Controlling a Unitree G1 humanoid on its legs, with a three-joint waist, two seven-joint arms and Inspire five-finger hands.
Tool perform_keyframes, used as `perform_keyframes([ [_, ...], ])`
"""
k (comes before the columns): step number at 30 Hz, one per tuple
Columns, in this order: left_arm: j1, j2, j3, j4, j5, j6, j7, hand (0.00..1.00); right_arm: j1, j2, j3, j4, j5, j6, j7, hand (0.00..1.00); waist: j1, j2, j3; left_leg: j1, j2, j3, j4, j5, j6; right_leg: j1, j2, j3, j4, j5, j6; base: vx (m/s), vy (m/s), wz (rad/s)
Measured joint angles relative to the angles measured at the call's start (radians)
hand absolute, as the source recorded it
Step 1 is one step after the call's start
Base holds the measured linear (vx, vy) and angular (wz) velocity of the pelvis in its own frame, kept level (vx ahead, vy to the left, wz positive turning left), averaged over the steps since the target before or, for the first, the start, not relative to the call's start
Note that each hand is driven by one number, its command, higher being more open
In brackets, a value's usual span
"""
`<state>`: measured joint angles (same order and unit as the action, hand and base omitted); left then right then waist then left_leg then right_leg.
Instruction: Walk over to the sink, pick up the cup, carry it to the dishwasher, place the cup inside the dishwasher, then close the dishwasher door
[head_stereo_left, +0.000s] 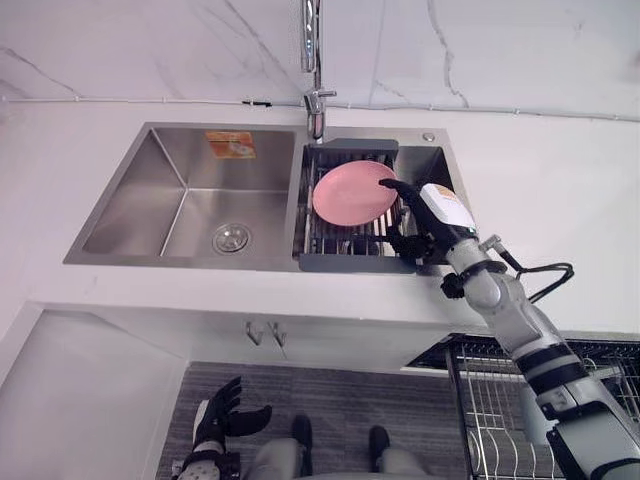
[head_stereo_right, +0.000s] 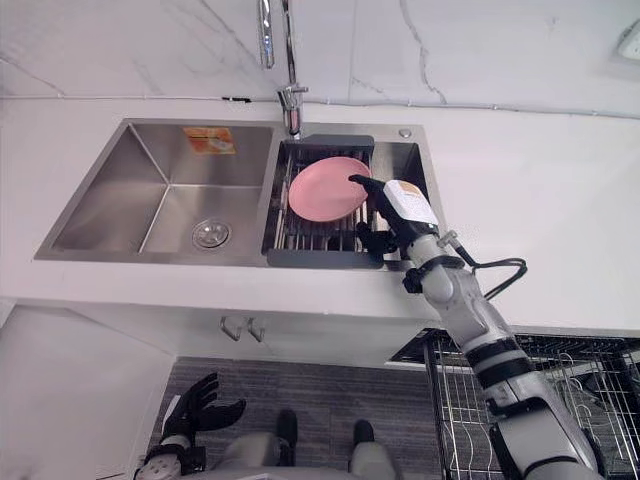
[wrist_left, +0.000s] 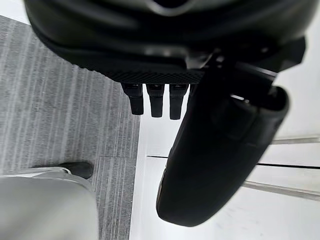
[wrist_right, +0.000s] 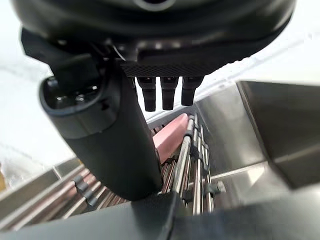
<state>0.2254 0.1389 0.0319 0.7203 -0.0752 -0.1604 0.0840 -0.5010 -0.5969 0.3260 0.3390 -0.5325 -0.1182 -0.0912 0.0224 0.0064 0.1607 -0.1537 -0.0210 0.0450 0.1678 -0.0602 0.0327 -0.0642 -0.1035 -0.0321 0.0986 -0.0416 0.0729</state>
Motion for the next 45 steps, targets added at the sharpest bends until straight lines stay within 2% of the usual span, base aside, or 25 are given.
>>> perform_keyframes([
  [7, -0.029, 0.002, 0.002, -0.005, -0.004, 0.0, 0.005, 0.9, -0.12, 0.013, 0.046, 0.105, -0.079, 0.034, -0.036, 0.9, 0.026, 0.005, 0.012, -0.053, 0.001, -0.015, 0.013, 0.016, -0.002, -0.036, 0.006, -0.015, 0.0, 0.011, -0.012, -0.05, -0.001, 0.08],
  [10, -0.059, 0.005, 0.002, -0.015, -0.005, 0.0, 0.009, 0.9, -0.18, 0.017, 0.07, 0.17, -0.083, 0.043, -0.036, 0.9, 0.044, 0.01, 0.043, -0.079, 0.001, -0.035, 0.025, 0.018, -0.003, -0.048, 0.011, -0.035, 0.0, 0.012, -0.013, 0.01, -0.026, 0.17],
  [11, -0.07, 0.005, 0.002, -0.021, -0.006, -0.002, 0.019, 0.9, -0.221, 0.025, 0.077, 0.21, -0.087, 0.045, -0.036, 0.3, 0.049, 0.013, 0.061, -0.085, 0.001, -0.041, 0.029, 0.019, -0.002, -0.051, 0.013, -0.041, 0.002, 0.014, -0.011, 0.01, -0.025, 0.16],
  [14, -0.076, 0.009, 0.006, -0.031, -0.027, -0.002, 0.034, 0.9, -0.309, 0.029, 0.077, 0.261, -0.088, 0.048, -0.049, 0.3, 0.046, 0.018, 0.07, -0.1, 0.001, -0.055, 0.035, 0.023, 0.002, -0.061, 0.015, -0.055, 0.009, 0.015, -0.008, 0.04, -0.029, 0.13],
  [17, -0.099, 0.01, 0.006, -0.077, -0.055, -0.022, 0.042, 0.9, -0.421, 0.028, 0.074, 0.362, -0.086, 0.079, -0.062, 0.3, 0.062, 0.028, 0.118, -0.112, 0.003, -0.072, 0.047, 0.026, 0.001, -0.063, 0.019, -0.072, 0.012, 0.013, -0.01, 0.03, -0.038, 0.16],
  [22, -0.105, 0.012, 0.003, -0.087, -0.071, -0.025, 0.042, 0.9, -0.462, 0.02, 0.064, 0.352, -0.077, 0.065, -0.113, 0.3, 0.055, 0.035, 0.143, -0.121, 0.005, -0.082, 0.05, 0.027, -0.001, -0.073, 0.023, -0.076, 0.025, 0.006, -0.012, 0.0, -0.011, 0.05],
  [26, -0.119, 0.009, 0.001, -0.089, -0.071, -0.028, 0.042, 0.9, -0.48, 0.021, 0.041, 0.316, -0.053, 0.092, -0.109, 0.3, 0.062, 0.039, 0.147, -0.126, 0.009, -0.084, 0.05, 0.024, -0.007, -0.076, 0.027, -0.079, 0.025, 0.002, -0.017, 0.0, -0.015, 0.04],
  [31, -0.106, 0.0, 0.005, -0.091, -0.069, -0.023, 0.04, 0.9, -0.348, 0.021, -0.053, 0.019, -0.045, 0.084, -0.11, 0.3, 0.047, 0.04, 0.148, -0.125, 0.017, -0.062, 0.06, 0.019, -0.008, -0.077, 0.03, -0.06, 0.027, 0.002, -0.017, 0.02, -0.01, -0.06],
  [33, -0.099, -0.009, 0.008, -0.093, -0.063, -0.018, 0.038, 0.9, -0.261, 0.021, -0.128, -0.146, -0.04, 0.063, -0.129, 0.3, 0.043, 0.039, 0.148, -0.113, 0.025, -0.041, 0.075, 0.014, -0.008, -0.072, 0.031, -0.036, 0.041, 0.002, -0.017, 0.03, 0.011, -0.2],
  [36, -0.084, -0.013, 0.011, -0.094, -0.058, -0.017, 0.032, 0.9, -0.177, 0.021, -0.193, -0.282, -0.037, 0.042, -0.146, 0.3, 0.035, 0.038, 0.148, -0.085, 0.036, -0.006, 0.082, -0.002, -0.008, -0.058, 0.036, -0.002, 0.043, 0.002, -0.017, 0.03, 0.005, -0.37],
  [38, -0.073, -0.014, 0.017, -0.093, -0.041, -0.011, 0.024, 0.9, -0.081, 0.021, -0.271, -0.416, -0.018, 0.018, -0.157, 0.3, 0.013, 0.036, 0.147, -0.067, 0.044, 0.024, 0.083, -0.019, -0.006, -0.056, 0.041, 0.032, 0.043, 0.002, -0.017, 0.03, 0.006, -0.45],
  [42, -0.062, -0.029, 0.042, -0.085, -0.038, 0.004, 0.023, 0.9, 0.067, 0.05, -0.393, -0.547, 0.007, 0.003, -0.169, 0.3, -0.019, 0.025, 0.141, -0.029, 0.059, 0.081, 0.084, -0.049, -0.007, -0.049, 0.052, 0.095, 0.043, 0.002, -0.016, 0.02, 0.012, -0.52],
  [45, -0.051, -0.033, 0.054, -0.065, -0.021, 0.006, 0.022, 0.9, 0.203, 0.102, -0.49, -0.63, 0.042, -0.006, -0.174, 0.3, -0.046, 0.005, 0.13, 0.001, 0.077, 0.134, 0.089, -0.074, -0.013, -0.041, 0.066, 0.147, 0.039, -0.001, -0.011, 0.02, -0.009, -0.6],
])
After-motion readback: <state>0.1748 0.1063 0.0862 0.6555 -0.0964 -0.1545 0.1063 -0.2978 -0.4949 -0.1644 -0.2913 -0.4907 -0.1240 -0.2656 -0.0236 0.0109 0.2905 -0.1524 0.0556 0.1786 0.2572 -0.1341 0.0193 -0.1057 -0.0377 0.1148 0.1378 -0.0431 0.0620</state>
